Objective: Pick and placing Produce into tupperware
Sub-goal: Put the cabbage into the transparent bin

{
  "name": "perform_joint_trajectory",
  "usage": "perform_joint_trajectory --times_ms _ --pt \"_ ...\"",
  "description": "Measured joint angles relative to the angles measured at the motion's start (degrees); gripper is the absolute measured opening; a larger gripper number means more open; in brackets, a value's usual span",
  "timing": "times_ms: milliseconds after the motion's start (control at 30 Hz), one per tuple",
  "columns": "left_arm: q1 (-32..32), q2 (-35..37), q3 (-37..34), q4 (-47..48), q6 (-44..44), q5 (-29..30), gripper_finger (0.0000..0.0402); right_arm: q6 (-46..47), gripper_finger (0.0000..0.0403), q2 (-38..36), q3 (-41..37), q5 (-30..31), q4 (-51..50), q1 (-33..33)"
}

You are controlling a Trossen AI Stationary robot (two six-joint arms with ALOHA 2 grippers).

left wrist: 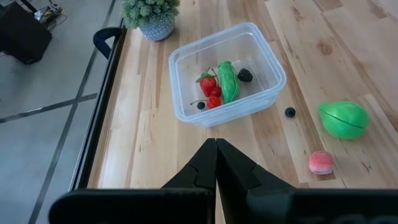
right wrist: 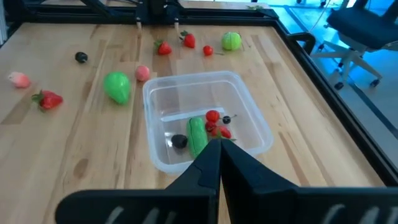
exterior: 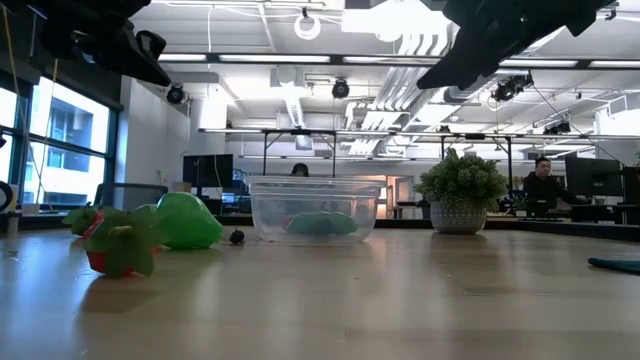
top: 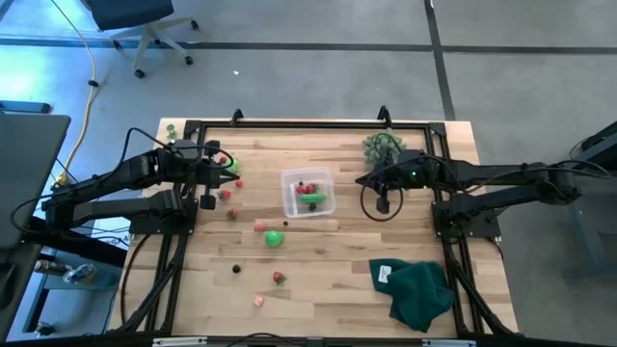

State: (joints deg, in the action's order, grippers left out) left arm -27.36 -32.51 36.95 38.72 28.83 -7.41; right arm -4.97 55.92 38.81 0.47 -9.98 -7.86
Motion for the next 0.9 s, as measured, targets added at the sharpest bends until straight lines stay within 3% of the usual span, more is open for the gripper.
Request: perform_joint_trajectory --times_ms 900 --pt "0.0 0.01 0.0 0.0 0.0 0.0 0.0001 0.0 0.0002 0.02 0.0 -0.02 -0.13 0.0"
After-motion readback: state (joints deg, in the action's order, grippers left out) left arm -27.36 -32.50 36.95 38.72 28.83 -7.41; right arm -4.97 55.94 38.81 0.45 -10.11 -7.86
